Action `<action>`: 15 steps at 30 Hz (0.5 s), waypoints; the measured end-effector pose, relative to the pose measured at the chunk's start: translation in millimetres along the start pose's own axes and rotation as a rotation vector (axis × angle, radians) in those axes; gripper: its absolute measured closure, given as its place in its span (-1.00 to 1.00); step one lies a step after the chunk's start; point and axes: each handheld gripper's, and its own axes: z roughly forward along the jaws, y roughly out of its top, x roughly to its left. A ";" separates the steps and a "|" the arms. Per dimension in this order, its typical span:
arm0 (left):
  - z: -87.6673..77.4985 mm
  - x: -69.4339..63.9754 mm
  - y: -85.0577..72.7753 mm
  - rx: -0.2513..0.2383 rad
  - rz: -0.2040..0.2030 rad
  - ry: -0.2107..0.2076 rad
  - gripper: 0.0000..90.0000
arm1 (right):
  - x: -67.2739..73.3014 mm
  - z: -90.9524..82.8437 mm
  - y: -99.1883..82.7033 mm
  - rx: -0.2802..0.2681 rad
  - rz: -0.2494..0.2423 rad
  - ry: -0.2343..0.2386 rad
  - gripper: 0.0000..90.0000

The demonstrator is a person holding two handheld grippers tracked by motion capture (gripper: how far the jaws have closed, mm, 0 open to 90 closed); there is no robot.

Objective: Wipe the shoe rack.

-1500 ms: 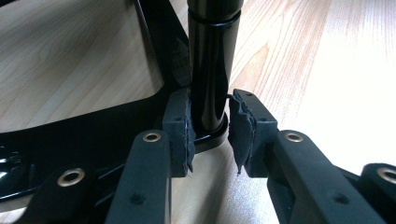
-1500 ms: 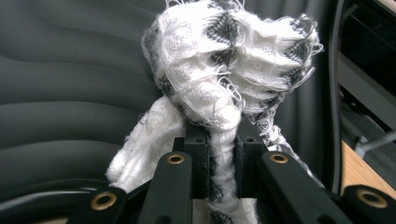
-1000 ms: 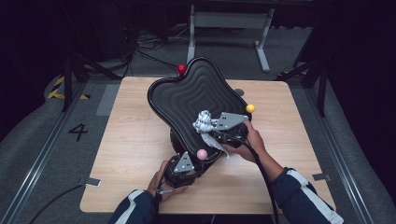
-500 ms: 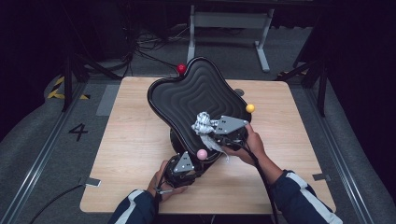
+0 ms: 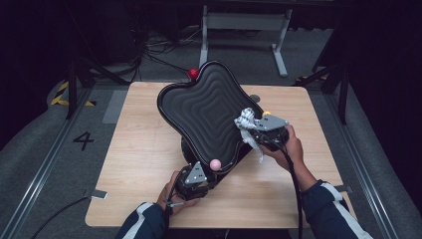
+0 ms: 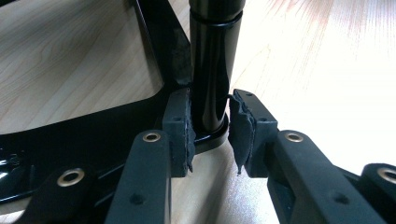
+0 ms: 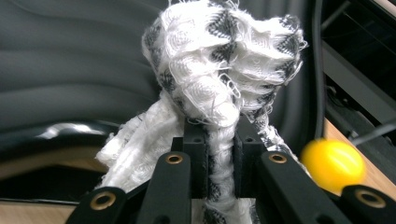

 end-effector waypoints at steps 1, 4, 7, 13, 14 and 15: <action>0.0 -0.1 0.0 0.001 0.001 0.001 0.53 | -2.3 -1.2 -2.1 0.002 0.006 -0.010 0.77; 0.0 0.0 0.0 0.000 0.000 0.001 0.53 | -9.6 -5.3 -9.9 0.000 0.030 -0.032 0.77; 0.4 0.2 -0.2 -0.007 -0.002 0.001 0.53 | -13.5 -6.2 -13.0 0.001 0.026 -0.049 0.77; 0.2 1.0 -0.2 -0.006 -0.005 -0.002 0.52 | -19.5 -9.0 -19.1 0.006 0.034 -0.083 0.77; 0.1 1.2 -0.1 -0.005 -0.005 -0.004 0.51 | -19.8 -10.3 -19.9 0.009 0.028 -0.094 0.77; 0.1 1.2 -0.1 -0.005 -0.005 -0.004 0.51 | -19.8 -10.3 -19.9 0.009 0.028 -0.094 0.77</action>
